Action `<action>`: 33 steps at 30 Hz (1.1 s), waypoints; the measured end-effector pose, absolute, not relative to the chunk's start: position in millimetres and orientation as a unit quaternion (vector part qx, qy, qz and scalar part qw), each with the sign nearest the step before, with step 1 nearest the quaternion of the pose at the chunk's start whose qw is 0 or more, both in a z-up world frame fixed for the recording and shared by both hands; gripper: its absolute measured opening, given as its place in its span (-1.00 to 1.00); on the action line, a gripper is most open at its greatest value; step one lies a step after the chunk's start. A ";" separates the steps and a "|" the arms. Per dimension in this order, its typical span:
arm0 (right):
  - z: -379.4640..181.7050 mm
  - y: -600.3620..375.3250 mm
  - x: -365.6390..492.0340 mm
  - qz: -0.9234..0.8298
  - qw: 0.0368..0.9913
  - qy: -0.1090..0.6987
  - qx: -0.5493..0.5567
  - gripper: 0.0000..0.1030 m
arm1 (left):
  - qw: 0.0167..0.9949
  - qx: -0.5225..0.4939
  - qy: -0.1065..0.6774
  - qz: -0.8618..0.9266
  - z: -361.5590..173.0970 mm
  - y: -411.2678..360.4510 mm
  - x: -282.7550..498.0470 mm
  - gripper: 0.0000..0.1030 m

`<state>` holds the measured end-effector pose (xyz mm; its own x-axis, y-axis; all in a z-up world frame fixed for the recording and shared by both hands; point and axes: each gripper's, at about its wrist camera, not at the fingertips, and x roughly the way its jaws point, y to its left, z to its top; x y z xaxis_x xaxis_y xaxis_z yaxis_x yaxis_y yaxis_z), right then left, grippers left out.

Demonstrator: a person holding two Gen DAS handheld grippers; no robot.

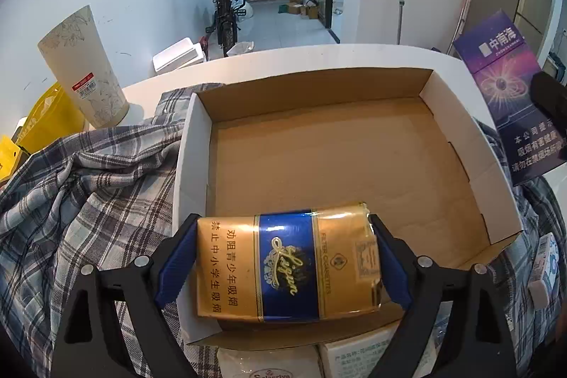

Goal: Organize objects
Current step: 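Lower the gold-and-blue pack into the box and open the left gripper, then lower the purple-blue box into the cardboard box and open the right gripper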

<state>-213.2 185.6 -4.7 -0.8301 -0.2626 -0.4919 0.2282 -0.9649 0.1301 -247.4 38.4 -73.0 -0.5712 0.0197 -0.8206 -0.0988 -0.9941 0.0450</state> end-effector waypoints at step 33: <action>-47.3 169.8 -234.4 -0.924 0.149 -0.041 0.350 -0.57 | 0.016 -0.419 -0.074 0.905 -40.5 -0.3 -239.3 0.77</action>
